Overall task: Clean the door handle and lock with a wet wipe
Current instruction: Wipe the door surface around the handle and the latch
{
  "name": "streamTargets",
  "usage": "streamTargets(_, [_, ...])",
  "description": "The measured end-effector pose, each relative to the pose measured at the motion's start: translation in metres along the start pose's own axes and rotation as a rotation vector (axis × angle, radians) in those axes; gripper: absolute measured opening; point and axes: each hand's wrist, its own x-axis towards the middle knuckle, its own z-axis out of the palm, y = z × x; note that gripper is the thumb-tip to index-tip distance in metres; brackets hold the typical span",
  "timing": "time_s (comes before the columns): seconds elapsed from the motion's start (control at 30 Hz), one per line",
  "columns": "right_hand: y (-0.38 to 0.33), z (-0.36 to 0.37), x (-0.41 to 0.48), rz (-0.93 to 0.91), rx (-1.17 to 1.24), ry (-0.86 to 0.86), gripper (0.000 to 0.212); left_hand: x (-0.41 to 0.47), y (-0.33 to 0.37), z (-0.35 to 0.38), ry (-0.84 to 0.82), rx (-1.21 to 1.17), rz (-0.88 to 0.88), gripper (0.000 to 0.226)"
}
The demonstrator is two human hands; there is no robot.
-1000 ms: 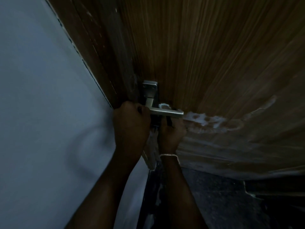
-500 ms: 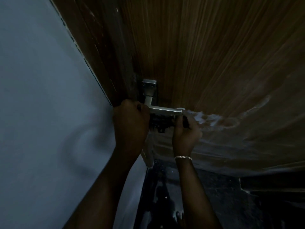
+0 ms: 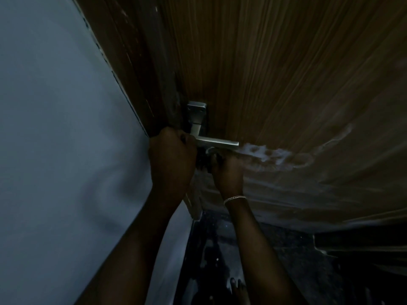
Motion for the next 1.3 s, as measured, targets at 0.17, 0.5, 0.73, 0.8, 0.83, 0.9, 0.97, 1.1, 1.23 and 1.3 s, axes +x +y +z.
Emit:
streamTargets(0.17, [-0.015,0.006,0.002,0.014,-0.015,0.185,0.015,0.0,-0.001,0.002,-0.007,-0.007,-0.005,0.024])
streamTargets(0.5, [-0.026,0.009,0.008,0.016,-0.174,-0.03,0.02,0.002,-0.002,0.003,0.013,-0.001,-0.018,0.023])
streamTargets(0.73, [-0.025,0.011,0.004,0.01,-0.119,-0.109,0.016,0.0,-0.001,0.001,0.0,0.002,-0.016,0.023])
streamTargets(0.8, [-0.029,0.013,0.002,-0.017,-0.079,-0.183,0.02,-0.001,-0.001,0.001,-0.001,0.002,-0.009,0.025])
streamTargets(0.83, [-0.03,0.014,0.002,-0.022,-0.067,-0.227,0.023,-0.001,-0.001,0.001,0.0,-0.003,-0.01,0.026])
streamTargets(0.9, [-0.028,0.01,0.004,-0.01,-0.039,-0.242,0.02,-0.001,-0.001,0.001,0.007,0.0,-0.011,0.025])
streamTargets(0.97, [-0.02,-0.002,0.003,0.082,0.006,-0.158,0.015,-0.001,-0.002,0.001,0.008,-0.004,-0.001,0.024])
streamTargets(1.1, [-0.017,-0.017,-0.002,0.154,0.049,-0.025,0.017,-0.001,-0.002,0.0,0.004,-0.001,0.009,0.025])
streamTargets(1.23, [-0.019,-0.022,0.003,0.122,0.011,-0.162,0.019,0.0,-0.002,0.0,0.004,-0.022,0.006,0.025])
streamTargets(1.3, [-0.012,-0.027,0.006,0.193,-0.002,-0.071,0.017,-0.001,-0.002,0.0,-0.001,-0.013,0.003,0.025])
